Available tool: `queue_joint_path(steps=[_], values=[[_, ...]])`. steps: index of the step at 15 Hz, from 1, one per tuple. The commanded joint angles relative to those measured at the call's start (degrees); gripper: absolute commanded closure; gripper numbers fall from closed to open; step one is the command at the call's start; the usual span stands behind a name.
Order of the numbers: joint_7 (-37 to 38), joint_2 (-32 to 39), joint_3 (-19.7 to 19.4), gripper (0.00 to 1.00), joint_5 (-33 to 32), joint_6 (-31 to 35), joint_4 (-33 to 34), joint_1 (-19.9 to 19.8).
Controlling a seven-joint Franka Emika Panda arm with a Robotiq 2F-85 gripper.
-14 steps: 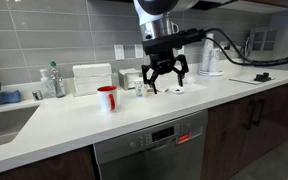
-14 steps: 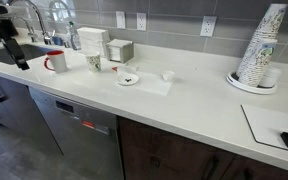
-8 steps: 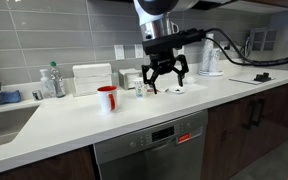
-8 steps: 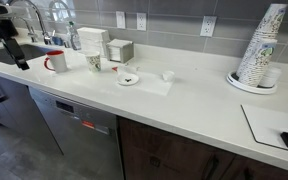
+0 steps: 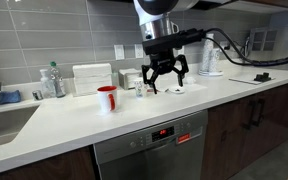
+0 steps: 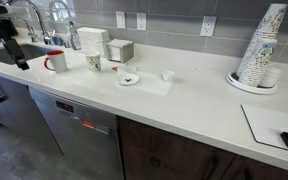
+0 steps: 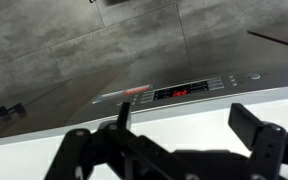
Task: Remove the spoon from the styrofoam cup and place it on the table near the styrofoam lid
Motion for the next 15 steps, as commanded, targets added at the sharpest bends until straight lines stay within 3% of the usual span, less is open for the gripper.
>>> queue_joint_path(steps=[1, 5, 7, 11, 15], values=[[0.9, 0.5, -3.2, 0.00, -1.1, -0.2, 0.1, 3.4], [0.9, 0.5, -3.2, 0.00, -1.1, -0.2, 0.1, 3.4], [0.9, 2.0, -3.8, 0.00, -3.7, 3.0, 1.8, 2.2], [-1.1, 5.5, -7.9, 0.00, -7.9, 8.4, 7.1, 1.4], [-9.9, 11.4, -12.8, 0.00, -7.3, 12.8, 14.2, 1.8]])
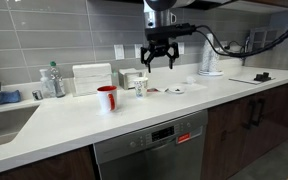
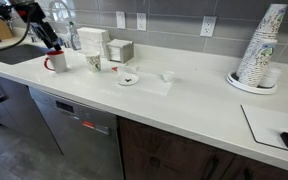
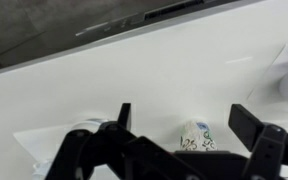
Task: Remove the spoon from the styrofoam cup and place it on the table near the styrofoam lid
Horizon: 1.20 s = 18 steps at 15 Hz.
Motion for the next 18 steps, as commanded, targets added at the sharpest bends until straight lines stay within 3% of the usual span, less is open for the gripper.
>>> queue_joint_path(steps=[1, 4, 9, 10, 11, 18], values=[[-8.3, 7.4, -4.4, 0.00, 0.5, 4.6, 7.1, 1.1], [-15.7, 12.4, -7.7, 0.00, 4.2, 5.1, 13.0, 1.0], [-36.1, 20.1, -11.0, 0.00, 16.2, 5.0, 22.8, 0.0], [-37.3, 21.3, -11.4, 0.00, 17.8, 3.6, 24.7, -0.2], [-33.0, 17.8, -11.8, 0.00, 14.4, 5.5, 20.3, 1.0], [-33.7, 18.4, -12.2, 0.00, 14.8, 5.5, 21.3, 1.4]])
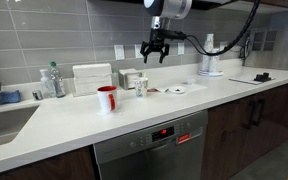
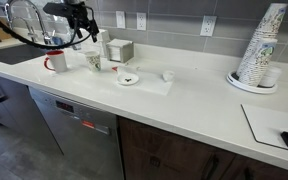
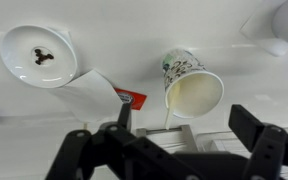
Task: Remove the spoon from the styrofoam cup and place it on the table near the styrofoam lid
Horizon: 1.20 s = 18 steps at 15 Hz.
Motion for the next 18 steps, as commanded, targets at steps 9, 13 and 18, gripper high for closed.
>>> queue_joint_path(steps=[9, 13, 18], values=[[-13.1, 9.0, -0.7, 0.00, 8.9, 0.1, 8.7, -2.1], [-21.8, 13.5, 0.9, 0.00, 15.1, -1.5, 12.2, -4.3], [-30.5, 17.5, 3.2, 0.00, 21.3, -4.6, 16.1, -7.2]])
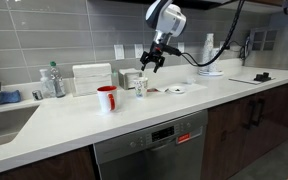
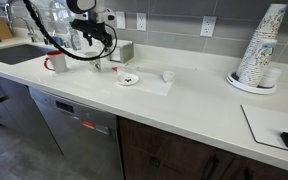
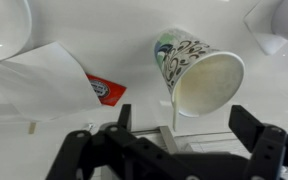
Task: Remove the spoon from the styrofoam cup and place it on the table near the styrofoam lid
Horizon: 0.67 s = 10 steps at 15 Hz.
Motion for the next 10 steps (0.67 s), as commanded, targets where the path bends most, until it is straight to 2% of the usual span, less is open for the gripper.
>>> queue_joint_path(steps=[1, 4, 6, 7, 8, 10], values=[[-5.6, 3.3, 2.3, 0.00, 4.0, -4.9, 4.6, -2.8], [-7.2, 5.0, 2.7, 0.00, 4.9, -8.9, 7.1, -3.6], [-7.8, 5.9, 2.6, 0.09, 5.2, -10.6, 8.5, -3.8], [-8.2, 6.3, 2.7, 0.20, 5.5, -11.3, 9.1, -4.0], [-8.6, 6.7, 2.9, 0.19, 6.0, -11.6, 9.7, -4.3], [-9.4, 7.5, 3.1, 0.32, 6.4, -11.4, 10.6, -4.4]])
